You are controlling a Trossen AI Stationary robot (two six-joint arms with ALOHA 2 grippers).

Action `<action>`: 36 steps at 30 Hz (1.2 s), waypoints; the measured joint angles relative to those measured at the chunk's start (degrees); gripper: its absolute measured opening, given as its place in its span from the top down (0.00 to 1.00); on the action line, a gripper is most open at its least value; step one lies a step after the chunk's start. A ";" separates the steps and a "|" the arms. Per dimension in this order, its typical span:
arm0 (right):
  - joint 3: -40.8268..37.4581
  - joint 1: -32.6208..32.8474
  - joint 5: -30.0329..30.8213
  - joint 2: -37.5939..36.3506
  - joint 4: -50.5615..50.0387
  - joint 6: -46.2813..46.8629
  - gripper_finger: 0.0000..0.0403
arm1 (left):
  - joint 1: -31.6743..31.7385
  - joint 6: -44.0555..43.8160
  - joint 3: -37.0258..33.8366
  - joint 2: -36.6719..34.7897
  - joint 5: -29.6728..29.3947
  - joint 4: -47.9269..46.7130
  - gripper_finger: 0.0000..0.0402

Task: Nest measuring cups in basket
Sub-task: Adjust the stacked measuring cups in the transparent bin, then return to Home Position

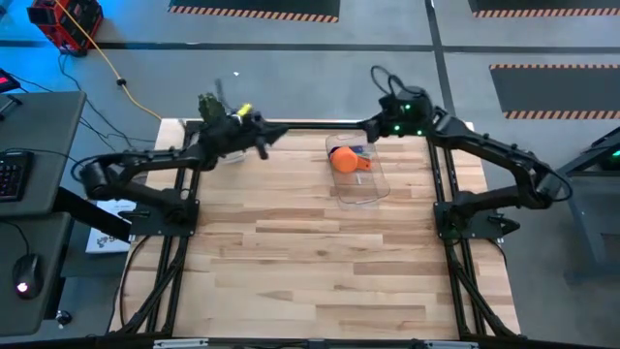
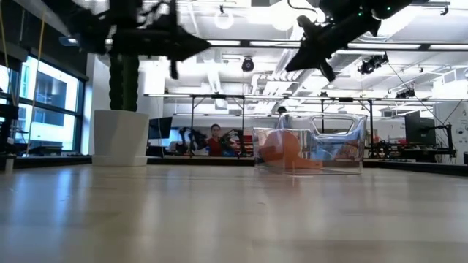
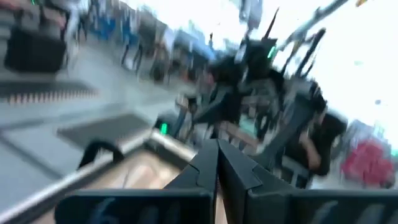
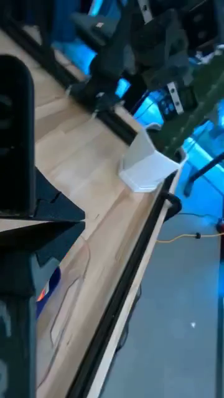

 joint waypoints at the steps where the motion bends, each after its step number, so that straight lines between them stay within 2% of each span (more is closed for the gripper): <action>1: 0.00 -0.56 -1.01 0.07 -0.19 0.35 0.98 | 0.70 -1.21 -2.09 -0.97 -0.05 3.49 1.00; 3: 0.04 -0.99 -2.38 1.02 -3.20 -0.14 0.95 | 1.81 -3.51 -5.24 -2.36 -0.16 6.83 1.00; 7: -0.26 1.78 -4.01 6.07 -10.94 -4.49 0.88 | 2.22 -4.89 -7.88 -2.61 -0.10 6.37 1.00; 10: -0.82 5.21 -3.58 11.03 -12.55 -7.13 0.86 | 1.63 -5.15 -8.03 -1.88 -0.22 4.76 1.00; 17: -0.92 8.40 4.64 21.20 -8.26 -7.84 0.99 | 0.93 -6.20 -8.09 0.41 -0.47 3.45 1.00; 20: -0.92 8.00 8.63 22.84 -4.77 -6.95 0.98 | 0.93 -6.82 -8.09 0.70 -0.49 3.27 1.00; 23: -0.89 6.52 12.20 22.97 -1.28 -5.54 0.97 | 0.94 -6.82 -8.09 0.67 -0.49 3.40 1.00; 28: 2.07 3.45 1.32 20.34 -2.24 -7.00 0.98 | 1.13 -6.90 -8.09 0.48 0.35 3.26 1.00; 31: 3.89 2.34 -2.10 15.63 -3.41 -11.86 1.00 | 1.13 -6.74 -8.07 -0.39 1.19 3.49 1.00; 34: 4.16 2.37 -0.27 8.84 -4.79 -20.29 1.00 | 1.13 -5.48 -8.07 -0.49 1.30 3.34 1.00; 36: 3.47 3.16 7.39 4.22 -8.46 -23.05 1.00 | 1.14 -5.38 -8.07 -0.49 1.28 3.30 1.00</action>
